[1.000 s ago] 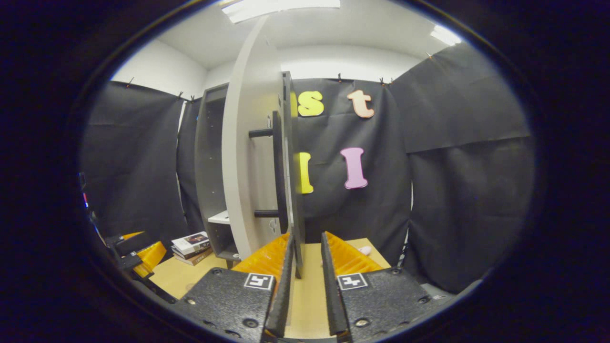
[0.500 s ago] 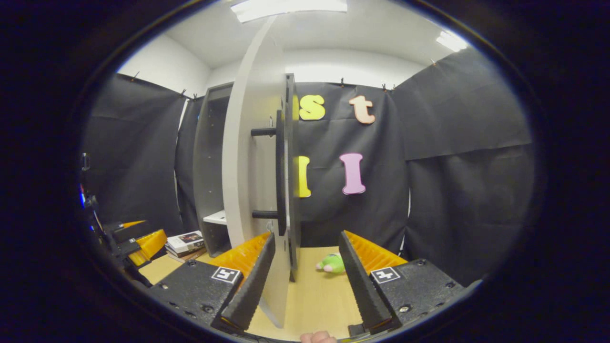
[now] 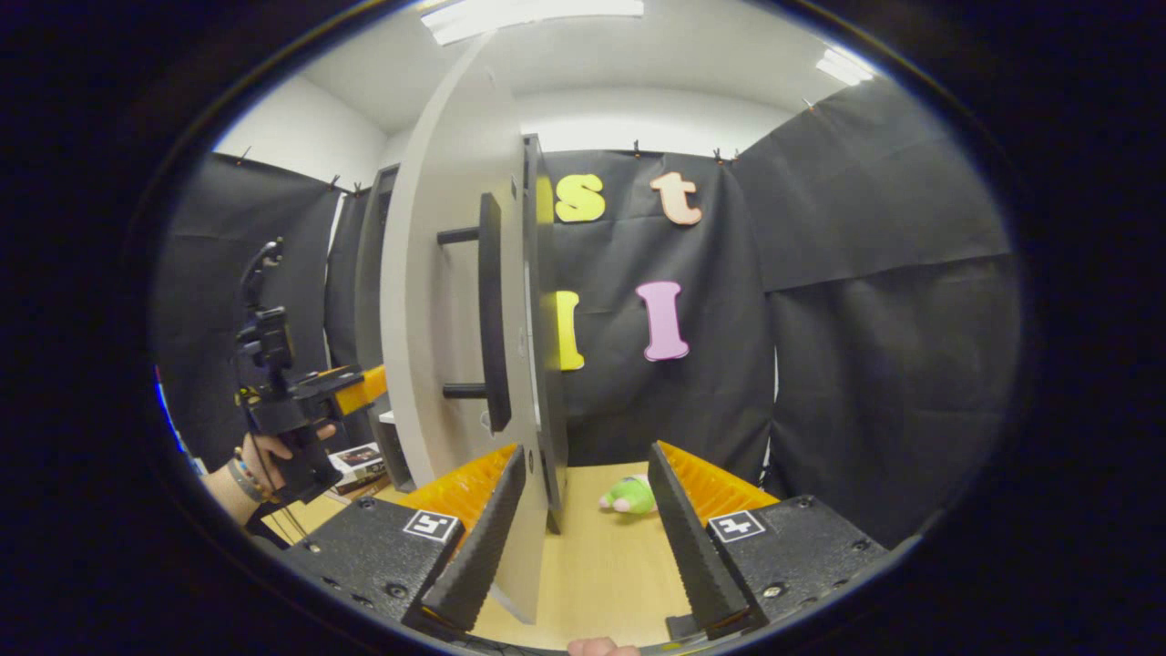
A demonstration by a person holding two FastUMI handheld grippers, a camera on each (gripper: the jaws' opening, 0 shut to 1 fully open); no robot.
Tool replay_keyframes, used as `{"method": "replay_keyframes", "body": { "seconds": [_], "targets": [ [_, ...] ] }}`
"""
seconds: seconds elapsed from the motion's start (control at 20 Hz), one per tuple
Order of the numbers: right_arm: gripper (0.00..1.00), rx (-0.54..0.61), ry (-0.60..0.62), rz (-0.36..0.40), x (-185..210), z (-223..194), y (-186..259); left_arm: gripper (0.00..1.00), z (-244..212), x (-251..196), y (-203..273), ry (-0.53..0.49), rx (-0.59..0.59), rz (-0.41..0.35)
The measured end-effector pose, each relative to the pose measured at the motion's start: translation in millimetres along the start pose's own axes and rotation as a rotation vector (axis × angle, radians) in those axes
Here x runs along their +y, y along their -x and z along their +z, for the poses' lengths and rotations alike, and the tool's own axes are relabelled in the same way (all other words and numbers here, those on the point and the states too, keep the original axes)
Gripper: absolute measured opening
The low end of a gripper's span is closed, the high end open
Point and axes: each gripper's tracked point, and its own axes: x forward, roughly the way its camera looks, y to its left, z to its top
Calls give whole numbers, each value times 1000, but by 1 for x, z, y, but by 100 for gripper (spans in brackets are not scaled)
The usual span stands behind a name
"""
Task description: Open the cabinet door with the right hand, grasp the bottle in the cabinet with the left hand and place it on the coaster, then close the cabinet door with the right hand.
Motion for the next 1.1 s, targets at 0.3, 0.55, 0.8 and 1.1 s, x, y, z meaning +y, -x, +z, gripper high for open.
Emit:
{"method": "replay_keyframes", "body": {
  "seconds": [0.3, 0.55, 0.8, 1.1],
  "targets": [
    [86, 7, 10, -50, -22, 5, -8, 96, -22, 19, -101, -45, 31, 15],
    [86, 18, 0, -91, -35, 5, -10, 96, -30, 25, -150, -47, 47, 36],
    [86, 20, 3, -114, -42, 8, -14, 95, -38, 33, -182, -47, 67, 65],
    [85, 23, 13, -129, -46, 9, -20, 95, -46, 37, -205, -39, 71, 77]
  ]
}}
